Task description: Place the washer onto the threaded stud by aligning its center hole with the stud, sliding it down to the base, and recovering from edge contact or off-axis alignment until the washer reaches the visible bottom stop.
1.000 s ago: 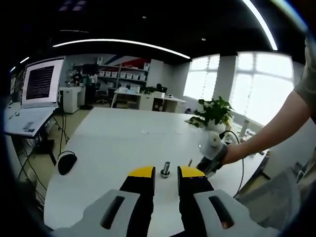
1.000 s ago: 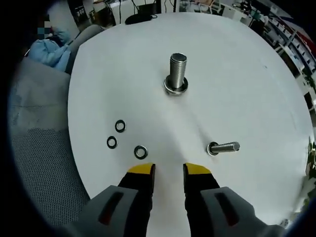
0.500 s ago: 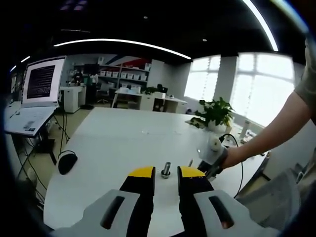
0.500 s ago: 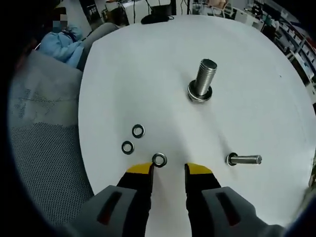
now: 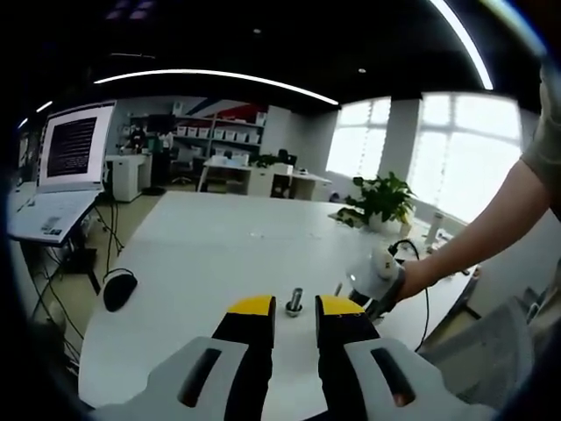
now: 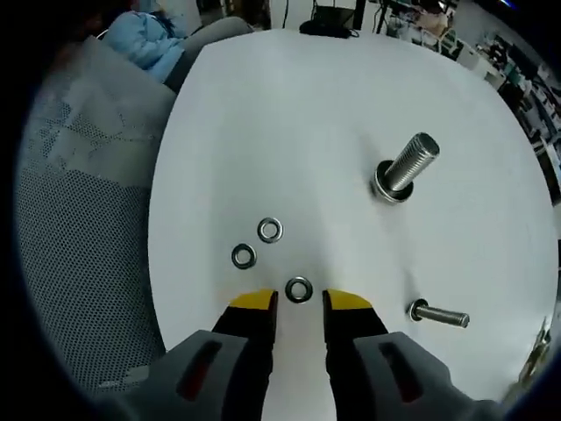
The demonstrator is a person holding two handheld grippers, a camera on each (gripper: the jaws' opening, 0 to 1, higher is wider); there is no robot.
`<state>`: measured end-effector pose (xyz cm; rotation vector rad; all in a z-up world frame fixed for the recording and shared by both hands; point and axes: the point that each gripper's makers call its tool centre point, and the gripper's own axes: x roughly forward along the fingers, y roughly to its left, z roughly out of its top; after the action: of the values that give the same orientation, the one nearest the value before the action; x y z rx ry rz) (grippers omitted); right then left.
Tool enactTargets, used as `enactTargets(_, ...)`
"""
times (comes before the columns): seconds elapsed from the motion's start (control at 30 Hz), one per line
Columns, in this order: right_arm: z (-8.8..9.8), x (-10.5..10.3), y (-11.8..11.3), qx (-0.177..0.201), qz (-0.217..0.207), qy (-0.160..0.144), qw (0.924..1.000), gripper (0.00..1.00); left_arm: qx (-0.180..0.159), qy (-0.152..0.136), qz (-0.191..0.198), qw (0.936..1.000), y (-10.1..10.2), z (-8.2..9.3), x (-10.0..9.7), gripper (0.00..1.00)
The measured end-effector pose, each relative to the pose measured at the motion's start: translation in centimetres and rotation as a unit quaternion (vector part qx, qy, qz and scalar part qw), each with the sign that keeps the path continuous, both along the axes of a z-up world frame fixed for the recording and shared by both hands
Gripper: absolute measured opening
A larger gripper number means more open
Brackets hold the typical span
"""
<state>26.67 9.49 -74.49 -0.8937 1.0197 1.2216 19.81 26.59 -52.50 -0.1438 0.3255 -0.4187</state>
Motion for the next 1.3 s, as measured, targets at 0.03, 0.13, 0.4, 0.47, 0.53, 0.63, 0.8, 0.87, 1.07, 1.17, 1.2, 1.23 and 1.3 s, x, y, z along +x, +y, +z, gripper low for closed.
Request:
enactTargets(0.03,0.0,-0.02,0.0,0.0,0.001,0.0,1.0,0.23,0.0,0.0,0.0,1.0,0.02,-0.02,0.0,0.16)
enactTargets(0.13,-0.04,-0.47,0.17,-0.002,0.036,-0.004,0.9993,0.2,-0.002,0.0,0.002,1.0,0.13,0.05,0.04,0.16)
enactTargets(0.4,-0.03,-0.17,0.34,-0.029,0.042,0.015,0.9986,0.16,-0.007,0.0,0.006,1.0,0.29,0.08,0.11,0.16)
enactTargets(0.47,-0.07,-0.24,0.3,-0.044,0.066,0.012,0.9968,0.16,-0.007,-0.001,0.006,1.0,0.3,0.1,0.1,0.16)
enactTargets(0.53,-0.1,-0.26,0.37,-0.048,0.063,0.013,0.9968,0.15,-0.008,-0.001,0.007,0.9999,0.33,0.13,0.1,0.16)
enactTargets(0.63,-0.19,-0.2,0.33,-0.07,0.067,0.013,0.9952,0.15,-0.008,-0.001,0.007,0.9999,0.31,0.13,0.11,0.16)
enactTargets(0.8,-0.5,-0.38,0.19,-0.126,0.076,-0.006,0.9891,0.15,-0.006,-0.001,0.006,1.0,0.24,0.1,0.09,0.16)
enactTargets(0.87,-0.54,-0.42,0.34,-0.137,0.075,-0.006,0.9877,0.15,-0.007,-0.001,0.006,1.0,0.26,0.12,0.1,0.16)
enactTargets(1.07,-0.53,-0.07,0.24,-0.146,0.051,0.01,0.9879,0.15,-0.006,-0.001,0.006,1.0,0.27,0.08,0.11,0.16)
enactTargets(1.17,-0.4,-0.13,0.26,-0.15,0.045,0.01,0.9876,0.15,-0.007,0.0,0.007,1.0,0.33,0.06,0.13,0.16)
enactTargets(1.2,-0.4,-0.15,0.23,-0.15,0.043,0.011,0.9876,0.15,-0.007,0.0,0.007,0.9999,0.33,0.06,0.12,0.16)
enactTargets(1.23,-0.37,-0.16,0.23,-0.151,0.043,0.011,0.9875,0.15,-0.007,0.0,0.008,0.9999,0.33,0.06,0.12,0.16)
enactTargets(1.3,-0.35,-0.17,0.23,-0.154,0.052,0.012,0.9866,0.16,-0.007,0.001,0.007,0.9999,0.3,0.04,0.1,0.16)
